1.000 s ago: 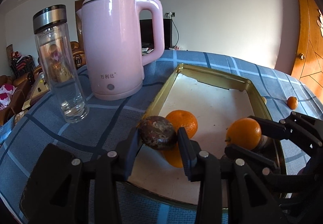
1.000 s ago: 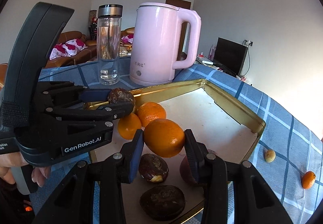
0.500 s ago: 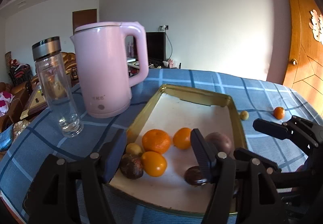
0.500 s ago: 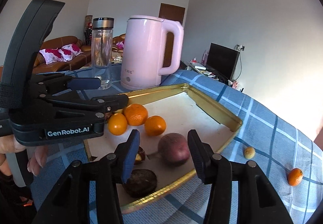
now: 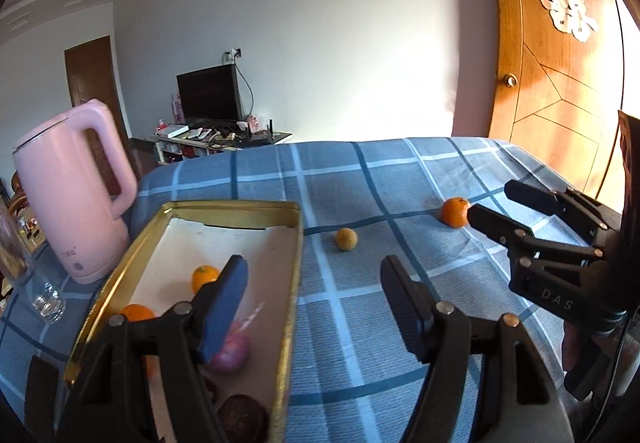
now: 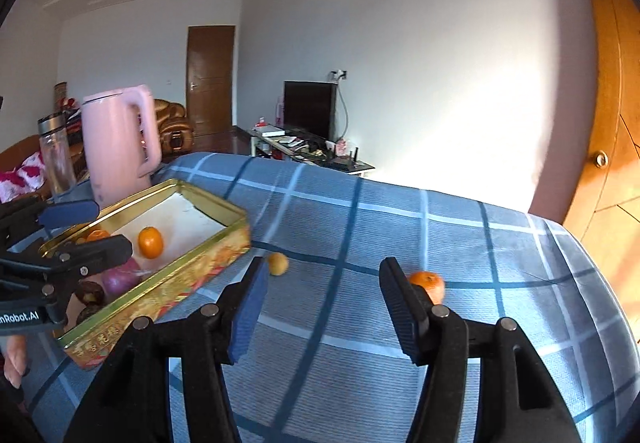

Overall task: Organize fruits
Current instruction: 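Move both open tools back toward the tan fruit and mandarin, then grasp the small tan fruit with the left tool while the right tool grasps the mandarin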

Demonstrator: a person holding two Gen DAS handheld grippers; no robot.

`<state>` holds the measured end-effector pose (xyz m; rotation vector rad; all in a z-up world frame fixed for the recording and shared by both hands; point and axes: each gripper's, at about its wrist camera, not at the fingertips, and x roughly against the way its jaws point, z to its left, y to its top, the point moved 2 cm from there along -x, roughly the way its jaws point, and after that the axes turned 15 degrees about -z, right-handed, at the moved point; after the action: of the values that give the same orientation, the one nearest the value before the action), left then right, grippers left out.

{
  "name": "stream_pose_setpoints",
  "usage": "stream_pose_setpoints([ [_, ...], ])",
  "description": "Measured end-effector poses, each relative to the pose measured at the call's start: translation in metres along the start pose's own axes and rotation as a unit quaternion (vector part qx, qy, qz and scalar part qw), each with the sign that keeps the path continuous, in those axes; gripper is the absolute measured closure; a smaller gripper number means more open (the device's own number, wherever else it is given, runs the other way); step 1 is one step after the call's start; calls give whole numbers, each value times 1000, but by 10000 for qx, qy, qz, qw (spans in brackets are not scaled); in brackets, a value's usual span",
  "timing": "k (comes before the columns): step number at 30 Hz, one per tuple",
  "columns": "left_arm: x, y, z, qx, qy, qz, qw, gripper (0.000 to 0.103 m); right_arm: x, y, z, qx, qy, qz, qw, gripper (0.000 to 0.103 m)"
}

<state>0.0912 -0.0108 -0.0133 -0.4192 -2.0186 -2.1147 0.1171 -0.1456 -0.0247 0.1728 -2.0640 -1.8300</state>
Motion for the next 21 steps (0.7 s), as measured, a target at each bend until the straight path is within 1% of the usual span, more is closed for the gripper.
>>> stream_pose_setpoints([
  [4,-34,1,-33,-136,-108,291,9994,32,-3,-3,-23,-147,-254,69,9995,41],
  [6,-55,-1,-46,-159,-164,506,9985,32,-6,-5,-34,-245,-364,147,9989,40],
  [8,-77,-6,-54,-140,-144,722,9972,33,-11,-7,-48,-384,-473,243,9978,40],
  [10,-99,-11,-59,-78,-161,943,9954,39,-16,-7,-63,-527,-570,378,9963,40],
  [12,-120,-15,-64,-109,-116,1133,9934,39,-18,-4,-68,-545,-625,421,9957,40],
  [13,-131,-18,-65,-74,-75,1200,9927,45,-18,-3,-71,-524,-646,428,9956,40],
  [16,-155,-24,-63,66,-99,1436,9896,51,-22,-1,-79,-519,-685,438,9953,40],
  [18,-167,-27,-62,104,-47,1493,9887,52,-25,-2,-81,-499,-716,459,9951,39],
  [19,-167,-24,-64,-29,55,1350,9908,52,-26,-3,-82,-492,-740,477,9949,39],
  [21,-170,-20,-66,-94,31,1314,9913,51,-32,-4,-83,-518,-787,511,9942,39],
])
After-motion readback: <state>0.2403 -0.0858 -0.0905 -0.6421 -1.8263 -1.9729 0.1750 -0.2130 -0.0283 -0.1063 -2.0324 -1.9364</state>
